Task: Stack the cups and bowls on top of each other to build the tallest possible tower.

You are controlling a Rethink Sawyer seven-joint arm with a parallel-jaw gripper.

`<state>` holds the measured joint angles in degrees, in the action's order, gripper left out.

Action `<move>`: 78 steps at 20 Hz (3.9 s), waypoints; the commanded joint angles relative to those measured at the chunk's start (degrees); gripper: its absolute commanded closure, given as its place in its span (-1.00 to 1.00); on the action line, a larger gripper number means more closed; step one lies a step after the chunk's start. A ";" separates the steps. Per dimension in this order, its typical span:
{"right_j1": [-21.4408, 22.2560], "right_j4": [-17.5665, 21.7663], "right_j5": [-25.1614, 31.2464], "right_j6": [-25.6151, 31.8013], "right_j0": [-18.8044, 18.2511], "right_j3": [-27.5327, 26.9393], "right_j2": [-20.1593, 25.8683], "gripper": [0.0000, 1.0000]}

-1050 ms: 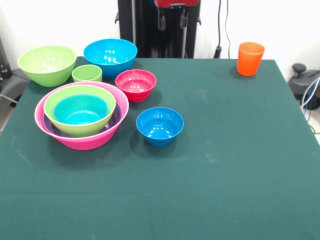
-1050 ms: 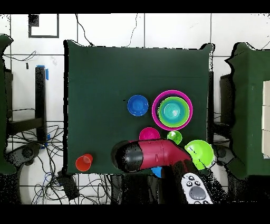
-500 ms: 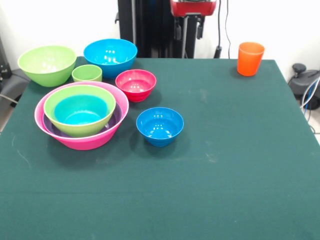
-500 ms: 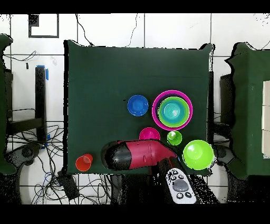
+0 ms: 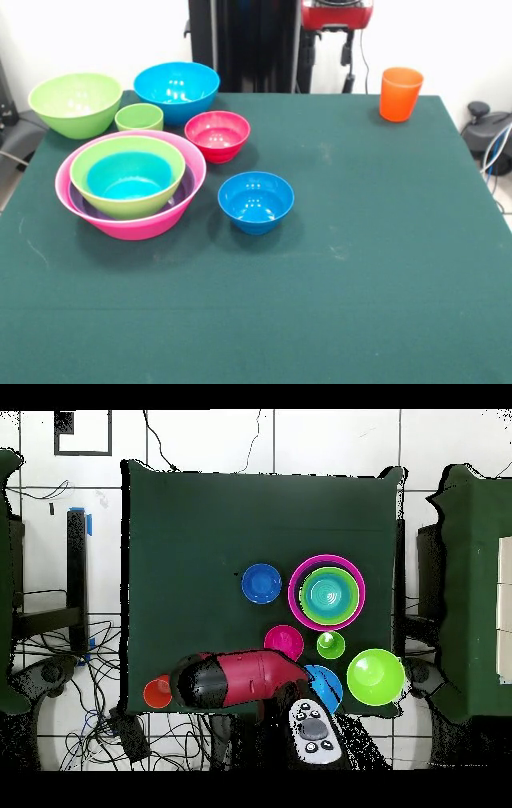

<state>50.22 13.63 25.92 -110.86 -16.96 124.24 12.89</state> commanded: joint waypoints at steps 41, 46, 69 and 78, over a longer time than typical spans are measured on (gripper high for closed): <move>-12.69 -11.78 -18.13 -17.94 13.53 5.12 -2.91 -1.00; -13.16 -12.07 -19.16 -18.04 13.61 5.79 -2.30 -1.00; -16.61 -14.70 -23.83 -19.13 16.15 4.44 -2.17 -1.00; -19.52 -15.07 -26.67 -18.50 16.67 2.68 -2.72 -1.00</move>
<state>36.92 1.64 5.24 -116.94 -2.13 128.56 7.84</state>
